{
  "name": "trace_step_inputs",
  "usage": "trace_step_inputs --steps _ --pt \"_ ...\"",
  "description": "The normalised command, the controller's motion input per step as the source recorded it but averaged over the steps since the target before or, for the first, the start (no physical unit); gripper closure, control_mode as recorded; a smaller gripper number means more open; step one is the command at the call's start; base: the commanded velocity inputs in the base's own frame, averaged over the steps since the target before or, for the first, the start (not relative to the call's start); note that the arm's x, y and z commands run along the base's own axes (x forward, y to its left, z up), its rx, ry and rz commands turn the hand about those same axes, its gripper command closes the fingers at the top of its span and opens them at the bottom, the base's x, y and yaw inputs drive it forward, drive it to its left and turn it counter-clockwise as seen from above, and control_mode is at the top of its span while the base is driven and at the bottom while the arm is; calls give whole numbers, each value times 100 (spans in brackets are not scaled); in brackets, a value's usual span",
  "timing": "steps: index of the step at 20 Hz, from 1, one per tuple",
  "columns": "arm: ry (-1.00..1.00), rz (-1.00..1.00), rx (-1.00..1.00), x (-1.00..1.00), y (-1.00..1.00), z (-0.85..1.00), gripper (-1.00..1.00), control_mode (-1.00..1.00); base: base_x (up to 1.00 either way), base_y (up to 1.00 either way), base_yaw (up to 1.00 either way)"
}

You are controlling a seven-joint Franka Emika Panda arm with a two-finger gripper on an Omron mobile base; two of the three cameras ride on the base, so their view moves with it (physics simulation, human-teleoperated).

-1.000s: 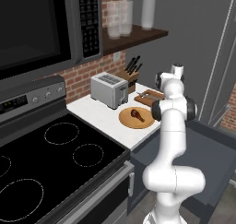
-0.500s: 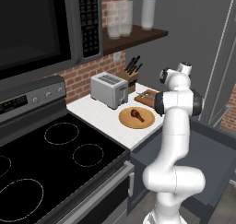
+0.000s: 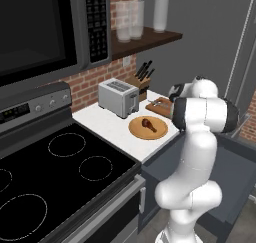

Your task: Pick up the knife from the drawer and place it on the cutting board. Then place the meat from the plate to the cutting board.

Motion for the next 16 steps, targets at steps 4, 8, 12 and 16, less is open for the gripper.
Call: trace_step_inputs --steps 4,8,12,16 --pt "0 -9 0 -41 37 100 -100 -100 0 0 0" --pt "5 -14 0 -45 33 64 -100 -100 0 0 0" --pt "14 -18 0 -10 57 1 -100 -100 0 0 0" --pt "9 -23 1 0 50 -20 -100 -100 0 0 0"
